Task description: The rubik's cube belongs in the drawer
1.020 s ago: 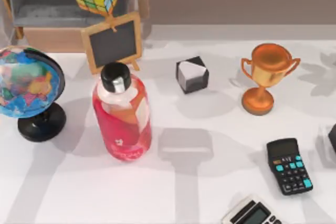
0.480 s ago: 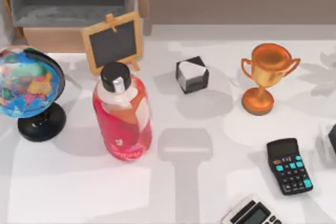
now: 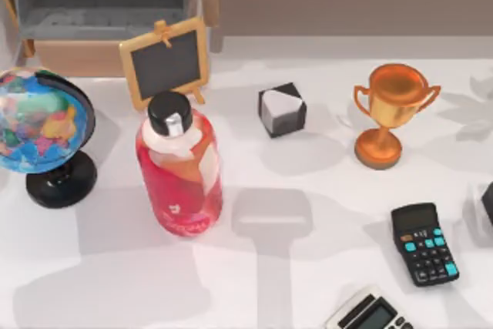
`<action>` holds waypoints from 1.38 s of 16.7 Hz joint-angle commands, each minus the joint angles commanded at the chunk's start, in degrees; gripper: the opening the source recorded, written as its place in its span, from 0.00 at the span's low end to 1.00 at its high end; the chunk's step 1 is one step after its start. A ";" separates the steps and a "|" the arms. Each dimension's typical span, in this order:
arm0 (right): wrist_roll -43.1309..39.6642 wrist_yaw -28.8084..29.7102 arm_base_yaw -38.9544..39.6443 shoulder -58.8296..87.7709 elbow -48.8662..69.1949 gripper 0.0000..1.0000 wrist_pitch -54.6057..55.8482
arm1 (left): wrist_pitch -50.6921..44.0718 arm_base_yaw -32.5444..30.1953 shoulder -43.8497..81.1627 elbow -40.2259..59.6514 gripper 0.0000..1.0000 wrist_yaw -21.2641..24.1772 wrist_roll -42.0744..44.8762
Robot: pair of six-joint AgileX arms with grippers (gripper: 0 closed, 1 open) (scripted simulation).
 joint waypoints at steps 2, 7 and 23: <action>0.00 0.00 0.00 0.00 0.00 1.00 0.00 | 0.01 0.01 0.13 0.03 0.00 0.06 0.03; 0.00 0.00 0.00 0.00 0.00 1.00 0.00 | 0.01 0.01 0.13 0.03 0.08 0.06 0.03; 0.00 0.00 0.00 0.00 0.00 1.00 0.00 | 0.01 0.01 0.13 0.03 1.00 0.06 0.03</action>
